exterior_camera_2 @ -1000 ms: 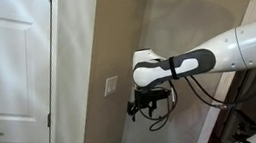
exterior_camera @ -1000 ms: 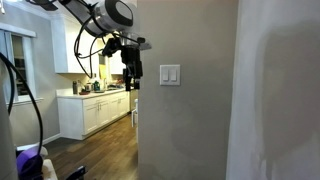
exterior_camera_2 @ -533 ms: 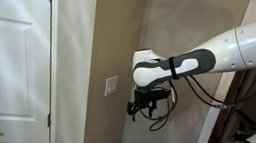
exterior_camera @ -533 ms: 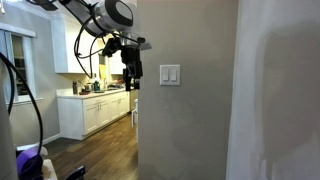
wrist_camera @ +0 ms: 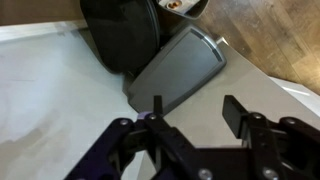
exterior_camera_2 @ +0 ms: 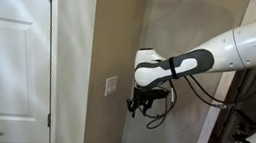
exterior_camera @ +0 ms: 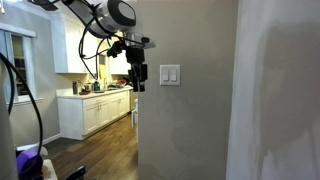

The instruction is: Flip the switch on the wall

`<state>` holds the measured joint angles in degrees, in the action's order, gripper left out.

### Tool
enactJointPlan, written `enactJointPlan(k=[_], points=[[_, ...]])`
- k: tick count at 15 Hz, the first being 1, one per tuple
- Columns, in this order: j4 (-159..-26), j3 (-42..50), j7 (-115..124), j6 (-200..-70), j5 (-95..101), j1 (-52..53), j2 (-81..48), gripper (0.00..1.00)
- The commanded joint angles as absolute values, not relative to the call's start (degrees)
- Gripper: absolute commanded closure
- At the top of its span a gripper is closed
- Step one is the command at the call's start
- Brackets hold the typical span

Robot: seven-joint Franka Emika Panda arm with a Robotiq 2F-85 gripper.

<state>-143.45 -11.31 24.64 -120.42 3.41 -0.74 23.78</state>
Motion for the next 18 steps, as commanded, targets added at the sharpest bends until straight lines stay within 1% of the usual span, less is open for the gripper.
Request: enactJointPlan(k=[1,5,6,8,12,15,18], points=[[-143.7,-8.2,20.1,-134.1,5.9,-1.4,19.8,0.66],[-143.5,-5.2,16.2,-149.8,6.1,-2.2,14.5,0.91],[-143.6,-4.3,14.7,-153.8,5.2,-1.9,13.1,0.98],[-143.3,-2.3,9.3,-161.7,1.4,0.1,10.2,1.0],[-142.2,0.8,-2.2,-173.3,-8.8,5.3,6.0,1.0],[-140.7,3.1,-11.8,-175.5,-20.2,10.8,4.8,1.0],[-138.9,5.0,-20.4,-174.0,-29.8,14.7,5.1,1.0]])
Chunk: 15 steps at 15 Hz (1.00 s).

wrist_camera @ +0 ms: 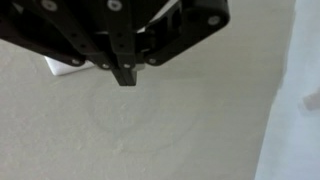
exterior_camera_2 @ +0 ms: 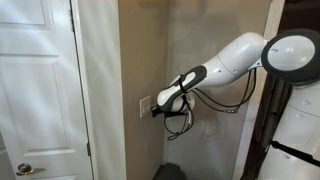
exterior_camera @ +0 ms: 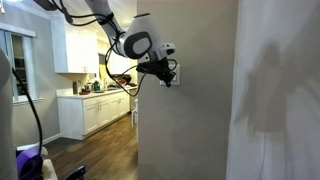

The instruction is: Flip the switch on the wall

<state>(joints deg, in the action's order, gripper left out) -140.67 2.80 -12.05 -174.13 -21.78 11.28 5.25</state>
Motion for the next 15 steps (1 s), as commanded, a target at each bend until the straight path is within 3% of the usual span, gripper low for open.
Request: enactJointPlan(k=[1,9,15], points=[[-138.3,5.6,-23.0,-173.6,-32.4,15.6,5.3,1.0],[-134.7,9.7,-40.2,-169.4,-48.2,19.4,5.2,1.0],[-134.1,11.4,-46.1,-162.4,-49.1,18.8,4.9,1.0]])
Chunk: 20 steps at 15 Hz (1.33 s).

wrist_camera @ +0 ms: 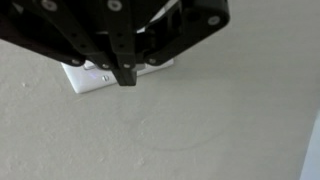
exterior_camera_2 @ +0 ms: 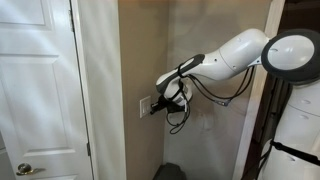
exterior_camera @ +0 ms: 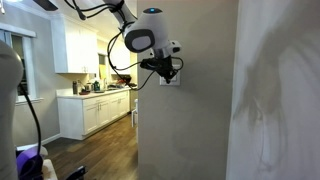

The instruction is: Flip the switch on the wall

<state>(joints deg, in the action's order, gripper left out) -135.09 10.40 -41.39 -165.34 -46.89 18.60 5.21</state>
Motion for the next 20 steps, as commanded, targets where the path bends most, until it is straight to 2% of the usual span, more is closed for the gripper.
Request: enactJointPlan(k=[1,20], points=[[-133.8,11.7,-47.1,-161.7,-49.5,18.9,4.9,1.0],[-126.1,12.3,-52.0,-152.2,-50.4,18.7,-0.4,1.0]])
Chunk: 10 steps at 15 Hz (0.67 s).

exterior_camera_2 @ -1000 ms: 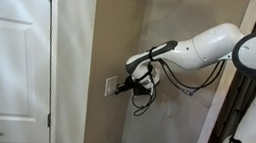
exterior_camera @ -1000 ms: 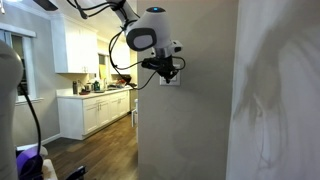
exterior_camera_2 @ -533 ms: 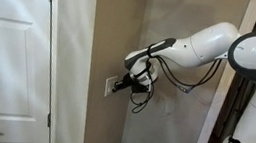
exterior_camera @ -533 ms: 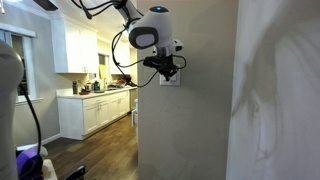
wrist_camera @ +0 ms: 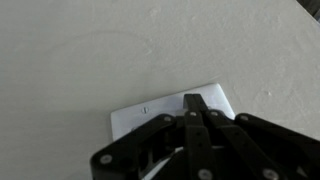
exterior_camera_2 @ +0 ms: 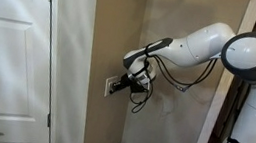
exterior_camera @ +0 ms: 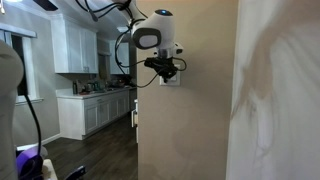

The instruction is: Flip the switch on the wall

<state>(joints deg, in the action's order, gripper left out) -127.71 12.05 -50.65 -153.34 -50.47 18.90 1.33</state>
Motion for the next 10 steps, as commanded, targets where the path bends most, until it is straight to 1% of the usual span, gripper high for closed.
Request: enactJointPlan(k=[1,10], points=[[-126.6,12.4,-51.9,-152.5,-50.4,18.6,0.1,1.0],[-130.6,14.8,-42.2,-154.4,-38.8,17.6,2.1,1.0]])
